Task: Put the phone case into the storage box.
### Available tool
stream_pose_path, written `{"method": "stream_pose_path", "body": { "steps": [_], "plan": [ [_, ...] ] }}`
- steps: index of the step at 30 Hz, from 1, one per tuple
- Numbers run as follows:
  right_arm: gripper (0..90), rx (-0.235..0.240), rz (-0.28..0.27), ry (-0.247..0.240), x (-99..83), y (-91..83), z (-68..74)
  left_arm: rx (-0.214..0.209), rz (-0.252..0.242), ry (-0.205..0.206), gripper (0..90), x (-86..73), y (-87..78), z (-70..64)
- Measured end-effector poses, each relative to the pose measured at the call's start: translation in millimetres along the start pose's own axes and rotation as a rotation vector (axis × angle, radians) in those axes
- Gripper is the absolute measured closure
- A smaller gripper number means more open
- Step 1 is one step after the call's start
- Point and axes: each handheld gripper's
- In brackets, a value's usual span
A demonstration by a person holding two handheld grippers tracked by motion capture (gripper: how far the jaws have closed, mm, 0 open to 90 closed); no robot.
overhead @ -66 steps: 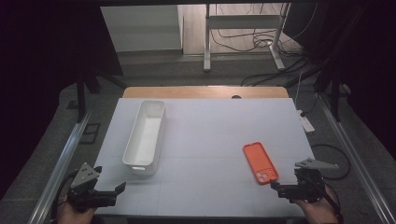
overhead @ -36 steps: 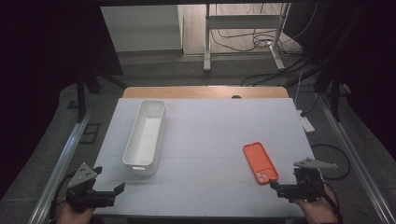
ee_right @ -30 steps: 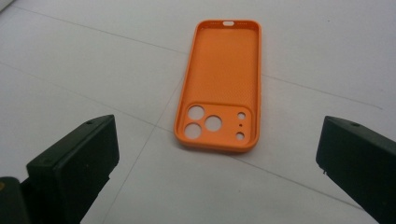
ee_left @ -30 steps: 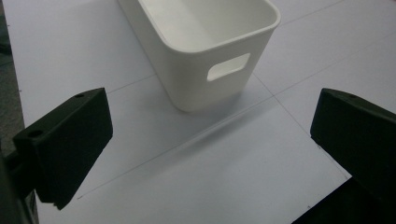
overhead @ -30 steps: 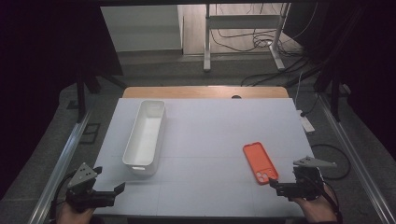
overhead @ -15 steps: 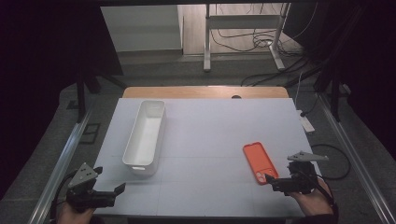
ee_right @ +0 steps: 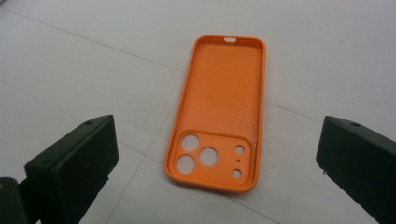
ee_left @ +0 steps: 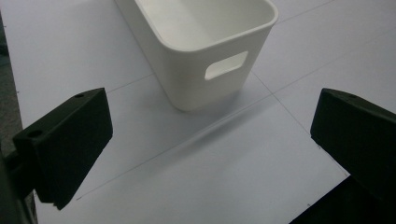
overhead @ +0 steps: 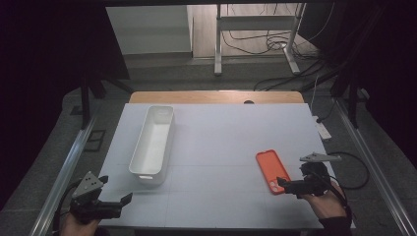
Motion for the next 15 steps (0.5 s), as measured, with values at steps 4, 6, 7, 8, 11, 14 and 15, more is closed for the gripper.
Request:
{"method": "stream_pose_path", "body": {
  "steps": [4,6,7,8,11,14,15],
  "plan": [
    [0.0,-0.001,0.008,0.001,2.8,2.8,-1.0,0.001,-0.001,0.0,0.0,0.0,0.1,-0.1],
    [0.0,-0.001,0.006,0.002,4.9,4.6,-1.9,0.001,-0.001,0.001,0.0,0.0,0.1,-0.2],
    [0.0,-0.001,0.005,0.003,5.4,5.2,-2.1,0.001,-0.001,0.001,0.0,0.0,0.1,-0.2],
    [0.0,0.001,0.006,0.006,6.3,6.1,-2.6,0.0,0.0,0.001,0.0,0.0,0.1,-0.2],
    [0.0,-0.003,0.005,0.005,7.8,8.1,-3.9,-0.001,0.001,0.002,0.0,0.1,0.1,-0.2],
    [0.0,-0.013,0.003,-0.001,9.8,9.8,-5.0,-0.002,0.001,0.004,0.0,0.1,0.1,-0.3],
    [0.0,-0.016,0.003,-0.002,10.7,10.6,-5.4,-0.002,0.0,0.004,0.0,0.1,0.1,-0.4]
  ]
}}
Point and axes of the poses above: each handheld gripper's, and its own axes: y roughly forward along the jaws, x roughly out of its top, z roughly to its left, and after that the axes turned 3 degrees about x, right-handed
